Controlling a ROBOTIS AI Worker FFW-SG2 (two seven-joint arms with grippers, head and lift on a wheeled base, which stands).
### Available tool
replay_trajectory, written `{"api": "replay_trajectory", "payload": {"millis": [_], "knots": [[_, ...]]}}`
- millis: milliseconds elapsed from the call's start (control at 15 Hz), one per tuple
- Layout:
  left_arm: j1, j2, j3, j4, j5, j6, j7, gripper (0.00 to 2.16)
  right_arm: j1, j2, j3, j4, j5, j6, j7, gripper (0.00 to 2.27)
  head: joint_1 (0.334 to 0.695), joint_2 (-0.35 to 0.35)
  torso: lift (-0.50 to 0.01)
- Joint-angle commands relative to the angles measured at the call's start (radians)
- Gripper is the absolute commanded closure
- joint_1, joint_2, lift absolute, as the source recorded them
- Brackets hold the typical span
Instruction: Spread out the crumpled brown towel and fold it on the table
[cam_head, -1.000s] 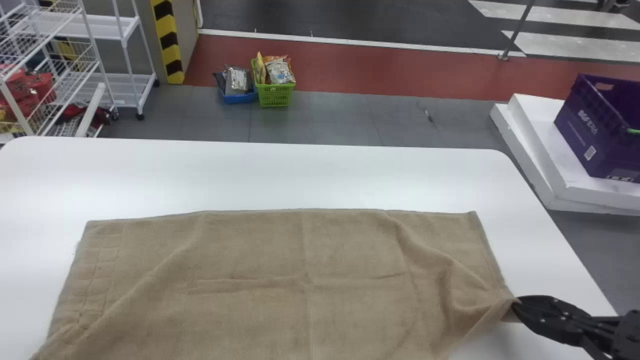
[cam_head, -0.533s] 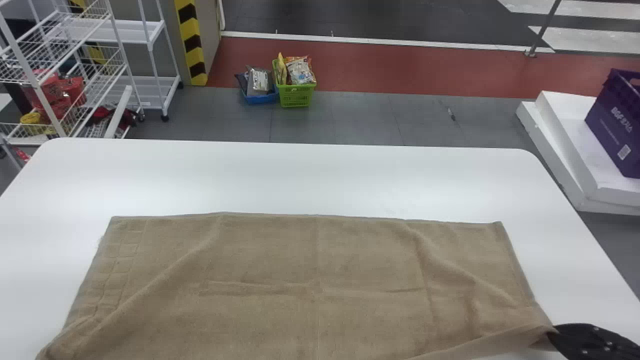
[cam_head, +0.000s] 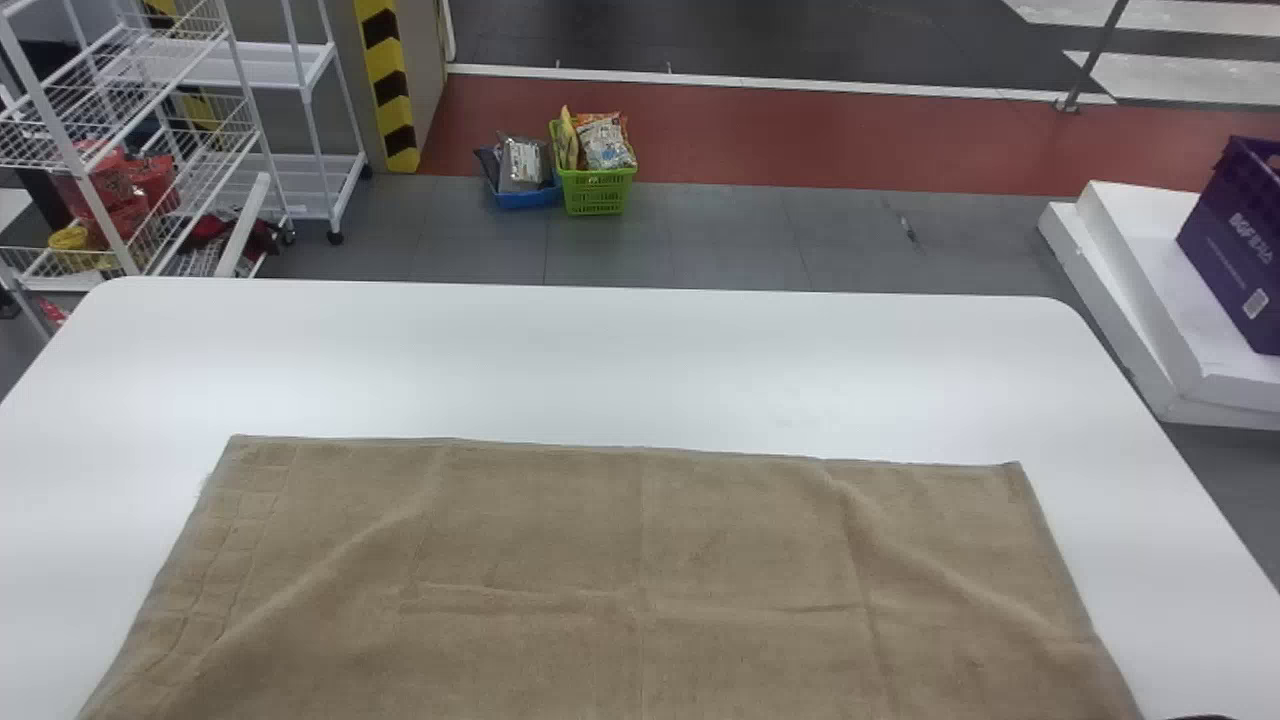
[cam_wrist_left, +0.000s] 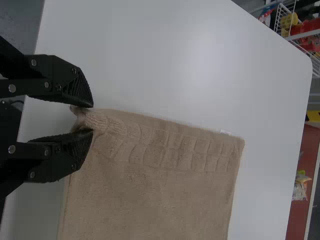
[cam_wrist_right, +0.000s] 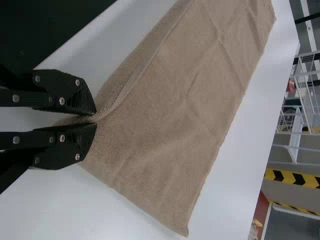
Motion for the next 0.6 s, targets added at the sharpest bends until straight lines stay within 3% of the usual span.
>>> {"api": "replay_trajectory", "payload": {"millis": [0,333,533], "knots": [[0.005,-0.008,0.013,-0.017,0.0,0.003,-0.001,0.02,0.002,0.0,0.0,0.016,0.001,-0.013,-0.013,0.06,0.695,-0.072,-0.127],[-0.009,-0.013,0.117,-0.045,0.057,0.0,0.005,0.03,-0.046,0.006,-0.054,0.014,-0.056,-0.031,-0.019,0.05,0.695,-0.047,-0.127],[-0.078,-0.013,0.117,0.009,0.074,-0.089,-0.01,0.03,-0.137,0.049,-0.04,0.014,-0.07,0.009,-0.088,0.09,0.695,-0.04,-0.127]]}}
